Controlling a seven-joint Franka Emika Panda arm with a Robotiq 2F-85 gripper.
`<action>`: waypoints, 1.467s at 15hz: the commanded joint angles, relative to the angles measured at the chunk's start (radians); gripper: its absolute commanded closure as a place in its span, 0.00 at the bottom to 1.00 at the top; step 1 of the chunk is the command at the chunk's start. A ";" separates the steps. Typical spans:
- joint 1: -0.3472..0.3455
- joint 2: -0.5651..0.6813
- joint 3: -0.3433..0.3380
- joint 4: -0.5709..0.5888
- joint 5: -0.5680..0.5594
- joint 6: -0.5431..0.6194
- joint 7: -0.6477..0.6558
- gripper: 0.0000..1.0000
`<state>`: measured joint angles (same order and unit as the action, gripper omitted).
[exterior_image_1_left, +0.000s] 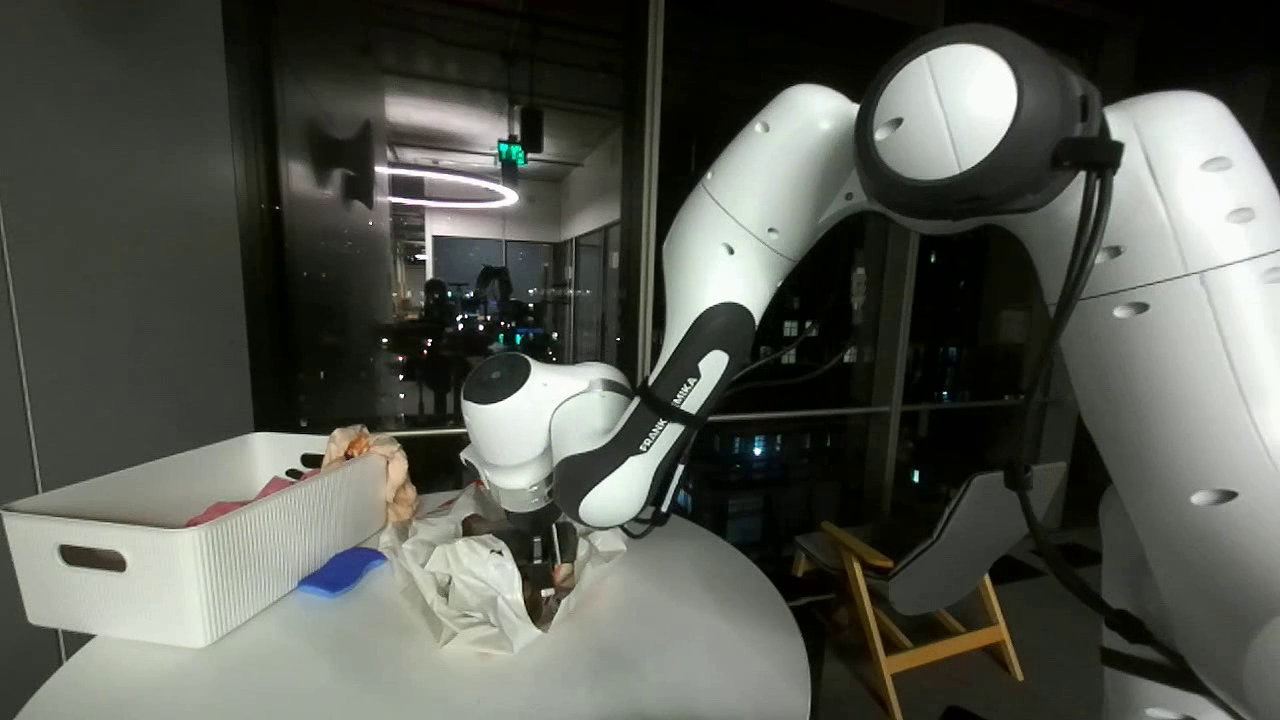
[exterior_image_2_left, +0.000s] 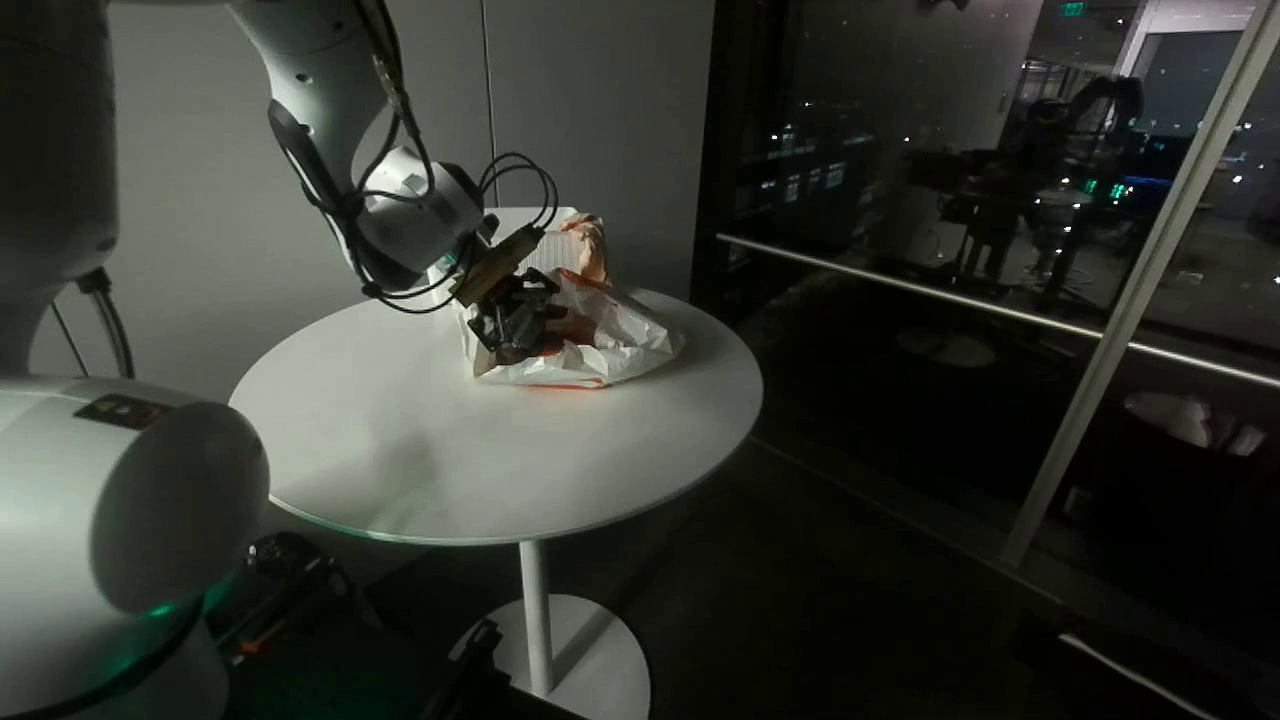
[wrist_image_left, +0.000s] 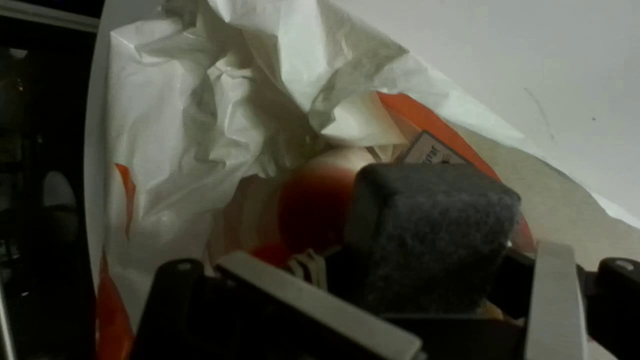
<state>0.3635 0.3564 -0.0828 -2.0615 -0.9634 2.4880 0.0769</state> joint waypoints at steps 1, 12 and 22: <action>-0.041 0.091 0.051 0.139 -0.057 -0.167 0.033 0.63; -0.103 0.265 0.118 0.336 -0.132 -0.121 0.012 0.00; -0.110 0.065 0.173 0.156 -0.146 -0.081 0.006 0.00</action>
<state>0.2795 0.5400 0.0456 -1.7928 -1.1173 2.3670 0.0996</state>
